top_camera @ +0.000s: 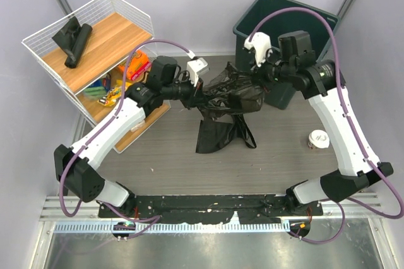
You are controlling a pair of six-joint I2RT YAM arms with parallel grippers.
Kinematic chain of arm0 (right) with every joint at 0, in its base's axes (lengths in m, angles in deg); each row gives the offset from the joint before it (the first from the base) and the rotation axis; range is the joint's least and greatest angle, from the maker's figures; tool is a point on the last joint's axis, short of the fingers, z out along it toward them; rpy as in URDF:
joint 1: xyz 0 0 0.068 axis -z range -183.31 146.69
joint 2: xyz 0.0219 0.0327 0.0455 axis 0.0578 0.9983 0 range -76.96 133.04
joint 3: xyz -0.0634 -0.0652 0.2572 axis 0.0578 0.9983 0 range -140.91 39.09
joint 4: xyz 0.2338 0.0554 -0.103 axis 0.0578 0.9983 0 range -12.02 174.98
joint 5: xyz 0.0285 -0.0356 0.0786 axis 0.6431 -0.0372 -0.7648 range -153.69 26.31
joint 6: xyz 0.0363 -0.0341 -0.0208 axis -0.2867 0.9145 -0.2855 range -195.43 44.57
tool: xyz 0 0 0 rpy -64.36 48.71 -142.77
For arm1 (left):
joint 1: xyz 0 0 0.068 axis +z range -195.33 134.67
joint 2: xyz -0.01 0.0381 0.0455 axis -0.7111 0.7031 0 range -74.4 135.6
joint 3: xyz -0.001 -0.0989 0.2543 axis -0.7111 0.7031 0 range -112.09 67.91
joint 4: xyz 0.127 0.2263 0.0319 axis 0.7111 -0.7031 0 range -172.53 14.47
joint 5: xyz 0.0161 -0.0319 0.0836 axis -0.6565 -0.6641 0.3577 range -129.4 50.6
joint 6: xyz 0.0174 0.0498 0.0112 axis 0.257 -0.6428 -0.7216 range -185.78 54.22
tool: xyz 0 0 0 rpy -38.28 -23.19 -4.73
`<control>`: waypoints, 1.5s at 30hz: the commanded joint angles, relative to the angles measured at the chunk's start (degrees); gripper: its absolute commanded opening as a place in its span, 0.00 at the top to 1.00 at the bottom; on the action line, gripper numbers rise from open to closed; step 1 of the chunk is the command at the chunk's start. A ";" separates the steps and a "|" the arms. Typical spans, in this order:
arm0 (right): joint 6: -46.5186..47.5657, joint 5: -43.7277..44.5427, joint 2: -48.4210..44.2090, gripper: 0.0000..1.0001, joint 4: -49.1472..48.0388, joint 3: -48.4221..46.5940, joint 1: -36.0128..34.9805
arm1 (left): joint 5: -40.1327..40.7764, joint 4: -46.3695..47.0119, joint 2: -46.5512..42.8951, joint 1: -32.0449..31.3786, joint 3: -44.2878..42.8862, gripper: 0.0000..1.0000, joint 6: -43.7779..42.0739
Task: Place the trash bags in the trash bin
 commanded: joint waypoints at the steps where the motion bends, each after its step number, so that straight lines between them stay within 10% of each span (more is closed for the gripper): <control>1: -0.56 6.01 -2.91 0.99 -2.30 -2.11 3.26 | 2.32 -0.75 -3.10 0.98 1.49 0.95 -2.61; 11: -0.12 5.15 -5.11 0.99 -1.77 -1.85 7.58 | 1.64 -5.40 -6.53 4.14 1.94 0.88 -6.92; 19: -1.71 -2.94 -4.59 0.99 -0.37 -2.02 7.58 | -11.38 -7.88 -5.57 4.05 -4.92 0.23 -6.92; 26: -2.49 -6.37 -4.50 0.99 0.51 -2.90 7.58 | -10.86 -4.53 -0.92 1.78 -11.16 0.01 -3.59; 40: -3.38 -8.66 -4.06 0.99 0.69 -1.76 7.58 | 9.97 2.40 9.02 -9.22 -14.33 0.00 -2.70; 45: -2.68 -7.87 -5.72 0.99 0.43 0.96 7.58 | 11.20 3.55 12.18 -9.22 -15.56 0.42 -2.79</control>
